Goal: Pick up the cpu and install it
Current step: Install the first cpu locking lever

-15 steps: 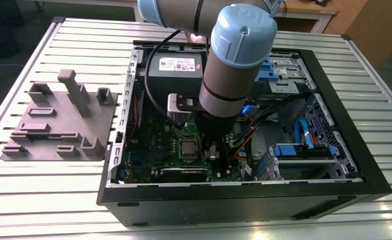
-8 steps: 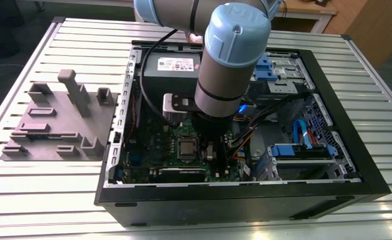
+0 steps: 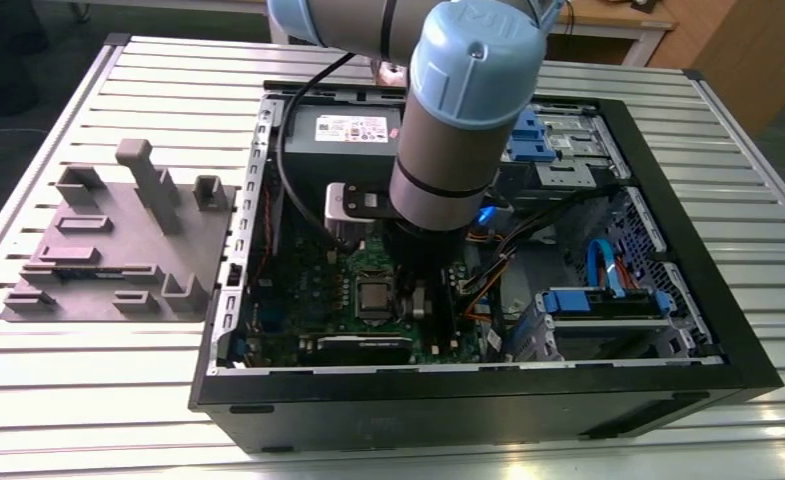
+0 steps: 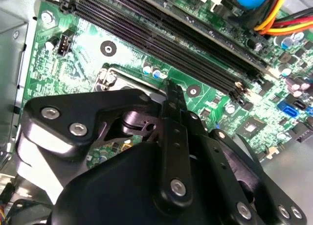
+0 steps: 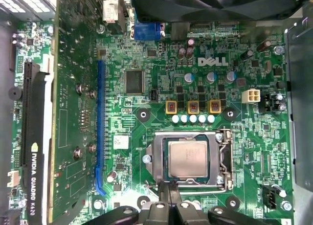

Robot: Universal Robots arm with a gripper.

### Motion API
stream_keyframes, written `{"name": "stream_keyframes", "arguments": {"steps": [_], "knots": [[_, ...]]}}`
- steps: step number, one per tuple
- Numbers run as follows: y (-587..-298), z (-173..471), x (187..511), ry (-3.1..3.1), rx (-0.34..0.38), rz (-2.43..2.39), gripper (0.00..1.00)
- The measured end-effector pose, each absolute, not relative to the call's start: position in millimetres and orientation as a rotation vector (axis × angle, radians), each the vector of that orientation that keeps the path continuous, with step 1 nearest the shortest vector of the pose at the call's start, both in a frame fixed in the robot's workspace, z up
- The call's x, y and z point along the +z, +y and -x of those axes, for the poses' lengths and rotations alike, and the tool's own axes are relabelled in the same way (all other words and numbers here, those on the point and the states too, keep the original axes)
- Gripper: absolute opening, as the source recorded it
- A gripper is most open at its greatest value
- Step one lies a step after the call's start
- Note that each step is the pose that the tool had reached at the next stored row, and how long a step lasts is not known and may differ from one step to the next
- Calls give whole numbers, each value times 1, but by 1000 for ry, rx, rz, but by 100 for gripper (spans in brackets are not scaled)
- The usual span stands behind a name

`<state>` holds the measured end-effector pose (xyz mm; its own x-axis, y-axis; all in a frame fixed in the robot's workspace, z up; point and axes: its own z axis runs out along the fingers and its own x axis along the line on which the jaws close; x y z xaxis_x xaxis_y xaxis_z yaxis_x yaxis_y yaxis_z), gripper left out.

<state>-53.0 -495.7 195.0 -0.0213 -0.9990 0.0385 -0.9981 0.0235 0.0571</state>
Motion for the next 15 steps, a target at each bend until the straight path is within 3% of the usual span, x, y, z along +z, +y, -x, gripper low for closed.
{"name": "stream_keyframes", "arguments": {"steps": [9, 15], "knots": [[-496, 53, 222, -2198, -21, -2149, 10], [-496, 53, 223, -2198, -21, -2149, 10]]}}
